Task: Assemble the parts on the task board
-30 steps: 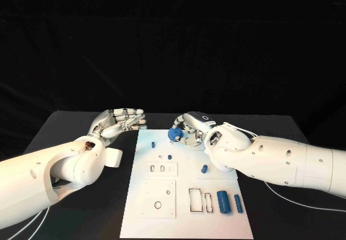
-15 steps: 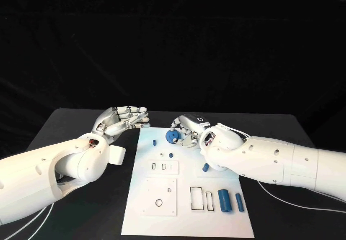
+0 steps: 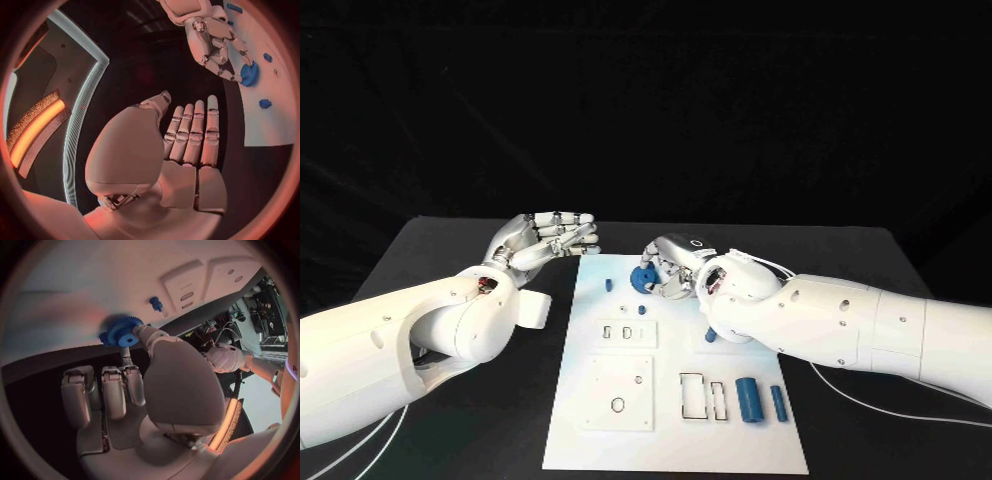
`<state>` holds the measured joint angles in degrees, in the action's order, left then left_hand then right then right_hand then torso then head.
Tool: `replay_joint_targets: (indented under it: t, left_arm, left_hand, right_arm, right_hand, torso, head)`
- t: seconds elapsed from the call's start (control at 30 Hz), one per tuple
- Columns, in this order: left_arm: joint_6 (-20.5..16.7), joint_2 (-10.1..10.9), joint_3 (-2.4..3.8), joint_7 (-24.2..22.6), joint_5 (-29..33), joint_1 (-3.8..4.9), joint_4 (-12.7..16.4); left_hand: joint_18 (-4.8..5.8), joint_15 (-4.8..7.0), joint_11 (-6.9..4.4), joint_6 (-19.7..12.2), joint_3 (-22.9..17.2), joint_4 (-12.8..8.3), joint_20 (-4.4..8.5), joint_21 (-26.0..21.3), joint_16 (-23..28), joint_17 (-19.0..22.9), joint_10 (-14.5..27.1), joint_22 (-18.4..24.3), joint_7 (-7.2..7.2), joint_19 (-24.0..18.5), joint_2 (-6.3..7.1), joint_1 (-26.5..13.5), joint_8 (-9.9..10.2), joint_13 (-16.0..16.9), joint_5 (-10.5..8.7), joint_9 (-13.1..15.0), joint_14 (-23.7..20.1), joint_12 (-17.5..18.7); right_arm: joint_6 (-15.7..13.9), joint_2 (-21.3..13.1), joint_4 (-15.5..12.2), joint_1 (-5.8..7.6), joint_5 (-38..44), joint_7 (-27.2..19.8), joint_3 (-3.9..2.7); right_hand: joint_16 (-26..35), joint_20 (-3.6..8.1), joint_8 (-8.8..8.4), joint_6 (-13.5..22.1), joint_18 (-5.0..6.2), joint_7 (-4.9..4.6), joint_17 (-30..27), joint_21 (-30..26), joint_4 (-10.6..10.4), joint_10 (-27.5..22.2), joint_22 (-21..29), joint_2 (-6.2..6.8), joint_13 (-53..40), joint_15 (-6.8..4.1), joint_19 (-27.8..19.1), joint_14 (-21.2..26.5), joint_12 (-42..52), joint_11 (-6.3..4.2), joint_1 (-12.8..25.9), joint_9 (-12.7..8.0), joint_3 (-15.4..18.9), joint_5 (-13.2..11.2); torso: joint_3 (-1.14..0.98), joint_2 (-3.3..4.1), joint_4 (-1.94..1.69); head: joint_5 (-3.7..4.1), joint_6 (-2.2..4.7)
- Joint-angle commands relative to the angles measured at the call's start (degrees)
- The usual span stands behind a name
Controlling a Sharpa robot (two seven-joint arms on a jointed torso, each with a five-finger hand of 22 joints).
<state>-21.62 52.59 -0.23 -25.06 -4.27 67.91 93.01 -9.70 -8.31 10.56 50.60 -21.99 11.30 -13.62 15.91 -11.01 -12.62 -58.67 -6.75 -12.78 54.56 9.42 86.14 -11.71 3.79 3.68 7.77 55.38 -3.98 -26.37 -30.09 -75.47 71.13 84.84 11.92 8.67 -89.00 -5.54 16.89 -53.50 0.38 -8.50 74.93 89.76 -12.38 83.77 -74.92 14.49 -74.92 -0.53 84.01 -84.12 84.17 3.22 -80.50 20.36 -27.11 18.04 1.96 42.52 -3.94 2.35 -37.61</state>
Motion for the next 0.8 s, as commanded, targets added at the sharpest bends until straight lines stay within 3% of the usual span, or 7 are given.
replay_joint_targets:
  t: [0.03,0.27,0.57,0.7,0.8]
  left_arm:
    - [1.01,-0.09,0.05,-0.24,-0.03,0.10,0.07]
    - [1.12,-0.08,0.05,-0.12,-0.03,0.10,0.12]
    - [1.11,-0.01,0.05,-0.04,-0.03,0.11,0.13]
    - [1.10,0.01,0.05,-0.01,-0.02,0.11,0.12]
    - [1.20,0.01,0.05,0.06,-0.02,0.11,0.06]
  left_hand:
    - [-0.61,-0.04,0.15,-0.42,-0.10,-0.24,-0.06,0.20,0.19,-0.07,0.38,-0.07,-0.82,-0.15,0.44,-0.09,0.32,-0.09,-0.37,-0.08,-0.47,0.37]
    - [-0.61,-0.04,0.15,-0.42,-0.10,-0.24,-0.06,0.20,0.19,-0.07,0.38,-0.07,-0.82,-0.15,0.44,-0.09,0.32,-0.09,-0.37,-0.08,-0.47,0.37]
    - [-0.61,-0.04,0.15,-0.42,-0.10,-0.24,-0.06,0.20,0.19,-0.07,0.38,-0.07,-0.82,-0.15,0.44,-0.09,0.32,-0.09,-0.37,-0.08,-0.47,0.37]
    - [-0.61,-0.04,0.15,-0.42,-0.10,-0.24,-0.06,0.20,0.19,-0.07,0.38,-0.07,-0.82,-0.15,0.44,-0.09,0.32,-0.09,-0.37,-0.08,-0.47,0.37]
    - [-0.61,-0.04,0.15,-0.42,-0.10,-0.24,-0.06,0.20,0.19,-0.07,0.38,-0.07,-0.82,-0.15,0.44,-0.09,0.32,-0.09,-0.37,-0.08,-0.47,0.37]
  right_arm:
    - [1.91,0.20,0.15,-0.32,0.28,-0.09,0.12]
    - [1.74,0.82,0.87,-0.48,0.27,-0.07,0.13]
    - [2.06,1.33,2.08,-0.50,0.05,-0.11,0.13]
    - [3.21,1.30,2.15,-0.50,-0.44,-0.33,0.13]
    - [4.81,1.11,1.99,-0.50,-1.37,-0.94,0.13]
  right_hand:
    - [-0.21,0.19,0.22,-0.53,-0.38,0.47,12.08,0.24,0.01,0.54,-15.08,0.01,-8.54,-0.21,5.99,-5.24,-0.06,0.06,0.51,0.07,-0.30,-0.27]
    - [-0.17,0.08,-0.19,0.18,-0.38,0.22,11.98,0.24,0.43,0.14,-15.08,0.32,-8.14,-0.05,5.99,-5.22,-0.47,0.27,1.42,-0.11,-0.69,-1.01]
    - [-0.13,-0.96,-3.21,4.76,-0.38,-1.27,11.85,0.24,1.66,-2.29,-15.08,1.39,-5.82,1.14,5.99,-5.17,-2.80,1.66,4.26,-1.33,-0.40,-4.02]
    - [-0.17,-1.31,-3.70,4.97,-0.38,-1.42,11.95,0.24,1.34,-2.41,-15.08,1.29,-5.78,1.41,5.99,-5.19,-2.83,1.88,5.67,-1.45,1.89,-2.98]
    - [-0.26,-1.31,-3.56,4.00,-0.38,-1.15,12.28,0.24,-0.44,-1.85,-15.08,0.35,-6.35,1.30,5.99,-5.26,-2.26,1.68,8.25,-1.32,4.56,-0.92]
  torso:
    - [-0.06,-0.01,0.02]
    - [-0.02,-0.01,-0.01]
    - [0.04,-0.02,-0.04]
    - [0.07,-0.02,-0.06]
    - [0.07,-0.05,-0.05]
  head:
    - [-0.03,0.04]
    - [0.02,0.12]
    - [0.10,0.20]
    - [0.10,0.18]
    - [0.09,0.17]
